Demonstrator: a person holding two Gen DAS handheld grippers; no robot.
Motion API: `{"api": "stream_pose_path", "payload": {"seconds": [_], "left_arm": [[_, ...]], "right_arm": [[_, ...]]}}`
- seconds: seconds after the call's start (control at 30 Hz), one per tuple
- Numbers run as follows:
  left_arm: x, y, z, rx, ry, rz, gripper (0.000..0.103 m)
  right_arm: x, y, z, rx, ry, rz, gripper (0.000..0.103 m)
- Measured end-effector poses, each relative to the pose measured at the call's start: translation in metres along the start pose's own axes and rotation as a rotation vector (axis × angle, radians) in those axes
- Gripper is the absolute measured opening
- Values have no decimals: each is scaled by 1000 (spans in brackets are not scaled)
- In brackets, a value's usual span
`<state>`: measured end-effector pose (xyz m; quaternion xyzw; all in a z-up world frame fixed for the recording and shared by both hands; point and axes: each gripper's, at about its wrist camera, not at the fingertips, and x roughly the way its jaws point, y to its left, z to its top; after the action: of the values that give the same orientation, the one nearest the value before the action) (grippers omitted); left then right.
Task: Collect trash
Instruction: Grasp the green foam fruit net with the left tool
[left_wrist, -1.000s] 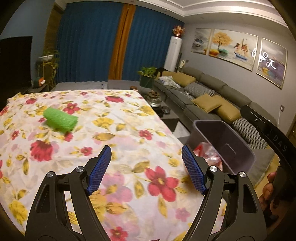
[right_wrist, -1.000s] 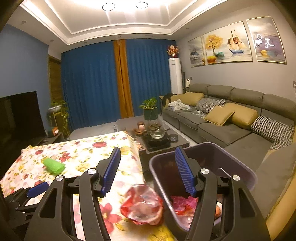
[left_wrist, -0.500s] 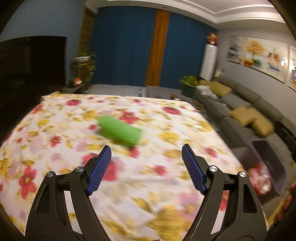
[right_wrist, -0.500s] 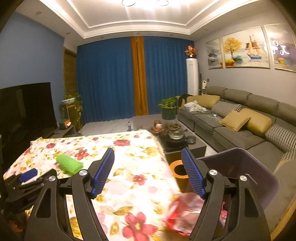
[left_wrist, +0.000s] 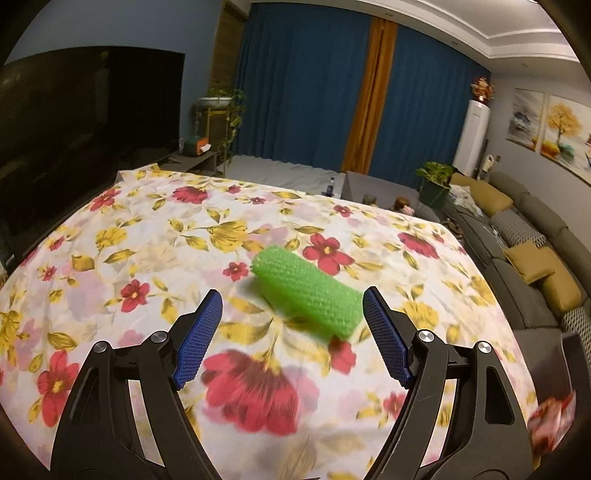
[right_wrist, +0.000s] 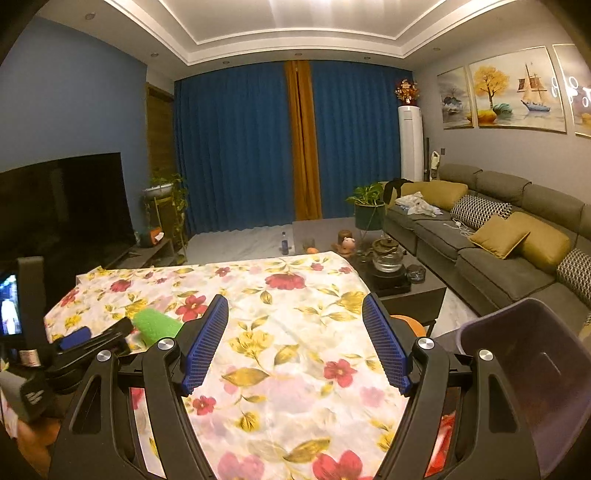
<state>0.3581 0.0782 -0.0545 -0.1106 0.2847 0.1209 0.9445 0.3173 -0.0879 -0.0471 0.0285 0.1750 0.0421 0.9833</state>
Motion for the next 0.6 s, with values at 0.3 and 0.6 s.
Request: {"api": "stream_pose_path", "payload": {"seconds": [0.3,0.6], "left_arm": [[60,-13,1,-62,94,120,77],[93,-17,-2,-111,211,122,68]], "right_arm": [[17,-9,5,29,1,10,74],[21,-21,6,72,14,24,74]]}}
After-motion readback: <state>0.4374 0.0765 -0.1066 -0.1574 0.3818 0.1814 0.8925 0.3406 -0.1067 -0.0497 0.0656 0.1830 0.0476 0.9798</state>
